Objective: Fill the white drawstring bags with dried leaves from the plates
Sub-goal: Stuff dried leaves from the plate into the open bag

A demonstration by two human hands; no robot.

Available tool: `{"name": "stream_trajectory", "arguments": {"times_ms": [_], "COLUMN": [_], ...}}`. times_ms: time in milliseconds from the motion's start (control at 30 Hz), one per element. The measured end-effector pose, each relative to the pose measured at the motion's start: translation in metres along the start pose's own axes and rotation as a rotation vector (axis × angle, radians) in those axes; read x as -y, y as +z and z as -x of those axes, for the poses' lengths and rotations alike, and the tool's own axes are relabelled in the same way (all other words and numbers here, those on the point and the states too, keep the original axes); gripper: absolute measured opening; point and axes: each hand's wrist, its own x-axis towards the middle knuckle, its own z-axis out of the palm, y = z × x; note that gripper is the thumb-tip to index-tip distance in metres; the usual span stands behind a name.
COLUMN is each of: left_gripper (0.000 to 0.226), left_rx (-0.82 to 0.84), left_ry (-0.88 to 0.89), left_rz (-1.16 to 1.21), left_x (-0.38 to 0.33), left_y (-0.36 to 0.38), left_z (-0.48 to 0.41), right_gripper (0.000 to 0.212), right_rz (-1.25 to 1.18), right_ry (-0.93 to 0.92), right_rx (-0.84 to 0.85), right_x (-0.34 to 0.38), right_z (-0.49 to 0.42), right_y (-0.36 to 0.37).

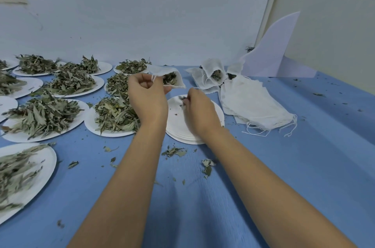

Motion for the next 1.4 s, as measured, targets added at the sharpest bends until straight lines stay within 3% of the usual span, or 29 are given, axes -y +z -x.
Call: {"name": "stream_trajectory", "arguments": {"times_ms": [167,233,333,500,933,1033,1200,1400], "left_gripper": [0.022,0.017,0.017,0.014,0.003,0.013,0.021,0.023], "left_rx": [0.030,0.088,0.107,0.123,0.279,0.394,0.641,0.749], "left_ry": [-0.001,0.074,0.187,0.226,0.167,0.061,-0.181,-0.192], "left_rz": [-0.143,-0.342,-0.534,-0.582,-0.442,-0.381,-0.232,-0.327], "left_x": [0.009,0.013,0.017,0.016,0.018,0.016,0.009,0.010], "left_y": [-0.002,-0.002,-0.003,-0.001,0.008,0.010,0.006,0.006], "left_z": [0.000,0.002,0.005,0.004,0.015,0.017,0.013,0.015], "right_gripper": [0.018,0.020,0.017,0.019,0.012,0.011,0.025,0.026], "right_rz": [-0.518,-0.690,-0.921,-0.663,0.018,-0.020,-0.415,-0.509], "right_ry": [0.210,0.269,0.257,0.100,-0.068,-0.009,0.276,0.350], "right_rx": [-0.194,-0.165,0.012,0.184,0.077,0.030,0.044,0.063], "right_x": [-0.005,-0.005,-0.003,0.001,0.008,0.008,0.001,-0.003], "right_z": [-0.004,-0.006,-0.007,-0.002,-0.005,-0.006,-0.007,-0.006], "right_y": [-0.025,-0.034,-0.042,-0.049,-0.050,-0.051,-0.057,-0.051]}}
